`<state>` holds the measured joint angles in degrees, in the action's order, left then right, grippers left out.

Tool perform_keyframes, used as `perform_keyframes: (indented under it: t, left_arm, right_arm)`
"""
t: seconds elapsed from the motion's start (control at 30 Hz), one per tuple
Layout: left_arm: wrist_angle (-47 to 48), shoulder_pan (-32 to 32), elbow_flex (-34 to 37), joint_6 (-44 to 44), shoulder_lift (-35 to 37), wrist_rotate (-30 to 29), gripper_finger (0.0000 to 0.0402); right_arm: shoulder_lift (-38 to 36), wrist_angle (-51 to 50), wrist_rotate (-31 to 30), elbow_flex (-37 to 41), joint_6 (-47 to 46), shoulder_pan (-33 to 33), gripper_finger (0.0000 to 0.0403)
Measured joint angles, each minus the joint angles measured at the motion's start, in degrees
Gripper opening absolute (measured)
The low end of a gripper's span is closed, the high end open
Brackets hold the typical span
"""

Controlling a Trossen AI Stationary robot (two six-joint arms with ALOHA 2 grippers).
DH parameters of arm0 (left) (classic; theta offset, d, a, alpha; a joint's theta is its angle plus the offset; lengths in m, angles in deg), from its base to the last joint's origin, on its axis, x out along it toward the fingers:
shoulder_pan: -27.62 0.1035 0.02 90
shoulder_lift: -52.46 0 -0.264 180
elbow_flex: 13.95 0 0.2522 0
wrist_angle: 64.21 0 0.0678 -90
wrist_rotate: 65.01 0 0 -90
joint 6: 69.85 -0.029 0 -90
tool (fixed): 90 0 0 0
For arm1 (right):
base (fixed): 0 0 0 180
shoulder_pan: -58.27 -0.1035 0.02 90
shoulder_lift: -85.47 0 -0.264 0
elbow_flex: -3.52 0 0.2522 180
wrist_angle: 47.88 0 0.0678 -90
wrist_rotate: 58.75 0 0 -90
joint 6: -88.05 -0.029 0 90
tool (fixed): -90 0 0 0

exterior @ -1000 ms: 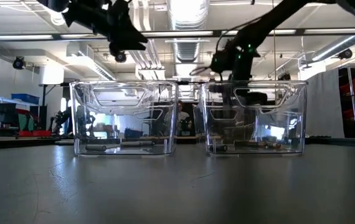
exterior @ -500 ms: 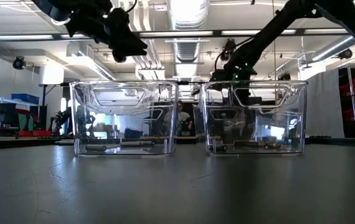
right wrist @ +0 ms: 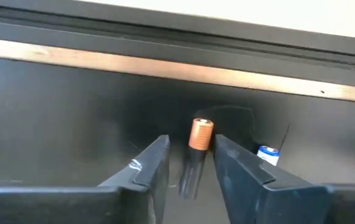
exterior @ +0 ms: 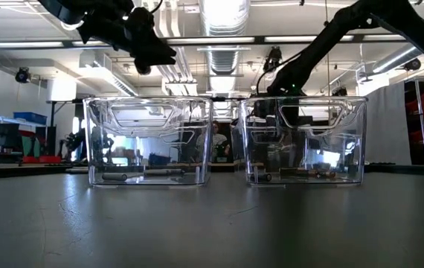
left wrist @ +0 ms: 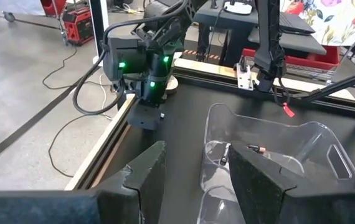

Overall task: Sort batteries
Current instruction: Put the black battery into the right transparent bin

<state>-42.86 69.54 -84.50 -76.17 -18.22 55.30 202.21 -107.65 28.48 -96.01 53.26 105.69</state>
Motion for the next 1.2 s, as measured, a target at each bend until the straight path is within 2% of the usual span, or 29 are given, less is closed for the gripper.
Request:
perform_keyframes:
  t: [0.33, 0.63, 0.9, 1.07, 1.2]
  left_arm:
    - [1.3, 2.5, 0.0, 1.0, 3.2, -0.4, 0.0153]
    - [3.7, 3.2, -0.1, 0.2, 10.5, -0.3, 0.0153]
    - [17.7, 3.0, -0.1, -5.0, 11.9, -0.3, 0.0153]
    - [19.4, 0.7, -0.1, -2.3, 14.7, -0.2, 0.0153]
    - [19.4, -2.8, -0.1, 1.1, 19.1, 0.4, 0.0153]
  right_arm:
    - [2.3, -0.7, 1.0, -0.1, 1.6, -0.3, 0.0029]
    - [-0.5, -3.5, 2.2, -0.6, 4.8, -1.0, 0.0017]
    - [-15.2, -8.3, 1.6, -1.8, 9.3, -7.1, 0.0015]
    - [-25.3, -10.0, 1.6, -1.7, 15.4, -16.2, 0.0014]
    - [-29.9, -11.6, 1.6, -1.5, 20.4, -25.3, 0.0014]
